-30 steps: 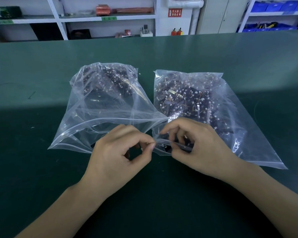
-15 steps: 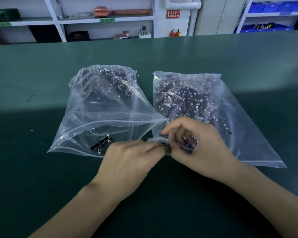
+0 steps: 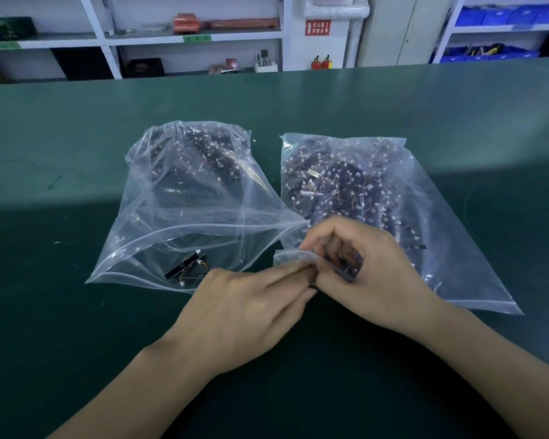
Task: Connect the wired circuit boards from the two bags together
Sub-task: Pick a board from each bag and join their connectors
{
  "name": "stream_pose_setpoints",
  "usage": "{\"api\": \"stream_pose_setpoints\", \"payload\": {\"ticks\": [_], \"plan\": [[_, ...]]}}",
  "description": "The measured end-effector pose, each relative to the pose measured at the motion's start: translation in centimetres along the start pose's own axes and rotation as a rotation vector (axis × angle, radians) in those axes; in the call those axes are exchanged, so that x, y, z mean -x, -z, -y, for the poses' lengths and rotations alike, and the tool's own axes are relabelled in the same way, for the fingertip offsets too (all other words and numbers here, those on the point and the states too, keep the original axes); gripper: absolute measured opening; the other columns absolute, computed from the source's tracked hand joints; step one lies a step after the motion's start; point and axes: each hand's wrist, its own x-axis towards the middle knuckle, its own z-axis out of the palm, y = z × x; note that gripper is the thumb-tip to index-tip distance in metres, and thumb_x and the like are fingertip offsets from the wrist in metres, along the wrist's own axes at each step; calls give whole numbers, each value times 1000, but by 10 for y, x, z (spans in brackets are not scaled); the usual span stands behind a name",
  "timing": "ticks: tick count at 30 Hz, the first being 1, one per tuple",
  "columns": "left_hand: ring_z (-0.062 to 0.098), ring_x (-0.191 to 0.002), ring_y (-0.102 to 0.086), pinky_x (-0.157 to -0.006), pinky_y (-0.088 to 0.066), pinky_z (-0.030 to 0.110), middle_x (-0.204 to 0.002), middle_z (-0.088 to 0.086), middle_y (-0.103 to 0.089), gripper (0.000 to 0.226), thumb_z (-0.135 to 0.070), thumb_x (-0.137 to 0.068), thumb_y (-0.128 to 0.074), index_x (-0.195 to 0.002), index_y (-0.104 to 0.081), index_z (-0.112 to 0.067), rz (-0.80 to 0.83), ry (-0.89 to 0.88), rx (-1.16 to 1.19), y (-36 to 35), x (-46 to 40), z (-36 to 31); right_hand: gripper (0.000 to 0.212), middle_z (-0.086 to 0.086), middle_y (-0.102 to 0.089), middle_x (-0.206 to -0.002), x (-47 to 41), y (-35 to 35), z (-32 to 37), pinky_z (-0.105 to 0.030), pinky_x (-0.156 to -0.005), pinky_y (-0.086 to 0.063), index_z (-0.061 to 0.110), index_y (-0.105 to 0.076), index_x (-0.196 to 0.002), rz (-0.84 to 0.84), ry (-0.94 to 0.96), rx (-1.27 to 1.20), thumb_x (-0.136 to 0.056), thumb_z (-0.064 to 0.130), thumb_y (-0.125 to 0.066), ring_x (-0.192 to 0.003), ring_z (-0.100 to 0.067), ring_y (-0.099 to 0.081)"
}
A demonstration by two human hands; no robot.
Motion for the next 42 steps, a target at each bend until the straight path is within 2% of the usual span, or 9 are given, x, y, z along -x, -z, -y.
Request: {"api": "stream_pose_setpoints", "payload": {"ticks": [2, 4, 8, 12, 16, 22, 26, 36, 42], "plan": [[0, -63, -57, -45, -47, 28, -96, -17, -75, 24, -29, -106, -60, -92, -79, -22, -52, 73, 114, 2, 3, 5, 35, 10, -62, -80, 0, 0, 1, -13, -65, -41, 24, -71, -99, 4, 6, 24, -79, -5, -73, -67, -16, -59], [8, -54, -45, -43, -41, 30, -69, -13, -54, 34, -31, -105, -58, -73, -62, -20, -82, 181, 88, 7, 5, 11, 29, 13, -61, -77, 0, -1, 3, -11, -63, -39, 22, -71, -95, 20, 9, 47, -77, 0, -70, -65, -15, -57], [16, -50, -40, -47, -26, 23, -61, -9, -41, 38, -31, -105, -55, -70, -45, -20, -96, 376, -77, 21, 8, 27, 26, 16, -61, -76, 2, 0, 4, -11, -60, -39, 24, -71, -95, 87, -17, 70, -77, 5, -70, -62, -13, -55], [25, -63, -59, -51, -37, 32, -72, -5, -60, 17, -19, -100, -66, -85, -59, -19, 65, 488, -334, 26, 14, 39, 31, 16, -61, -76, 3, 1, 3, -11, -61, -40, 23, -74, -97, 129, -23, 80, -79, -2, -74, -62, -13, -55], [38, -94, -65, -82, -51, 54, -98, 8, -69, 12, -15, -92, -70, -104, -69, -14, 205, 519, -472, 28, 21, 47, 31, 13, -61, -78, 3, 2, 3, -10, -61, -39, 22, -74, -99, 162, -12, 58, -79, -2, -70, -62, -12, -54], [35, -96, -68, -81, -50, 49, -104, 7, -69, 18, -30, -97, -61, -109, -64, -17, 373, 668, -460, 31, 26, 56, 36, 7, -60, -80, 4, 3, 1, -13, -63, -40, 28, -69, -99, 237, -37, 81, -75, 3, -66, -64, -22, -54], [32, -87, -63, -70, -43, 41, -91, 1, -63, 9, -24, -96, -65, -97, -57, -20, 294, 629, -347, 27, 28, 58, 34, 5, -61, -81, 4, 4, 0, -16, -64, -42, 31, -67, -100, 270, -45, 95, -74, 8, -66, -65, -25, -56], [32, -89, -70, -70, -58, 48, -100, -3, -68, 14, -12, -97, -70, -108, -73, -21, 95, 492, -159, 22, 21, 51, 4, 9, -62, -71, 6, -4, -2, -18, -60, -42, 25, -69, -101, 167, -48, 91, -102, 25, -73, -62, -20, -60], [10, -79, -68, -63, -60, 35, -101, -12, -67, 10, -18, -104, -72, -113, -73, -21, -154, 243, 81, 16, 13, 25, 22, 13, -67, -82, 5, -9, 0, -12, -65, -42, 23, -74, -115, 71, -32, 75, -96, 33, -77, -63, -16, -58]]}}
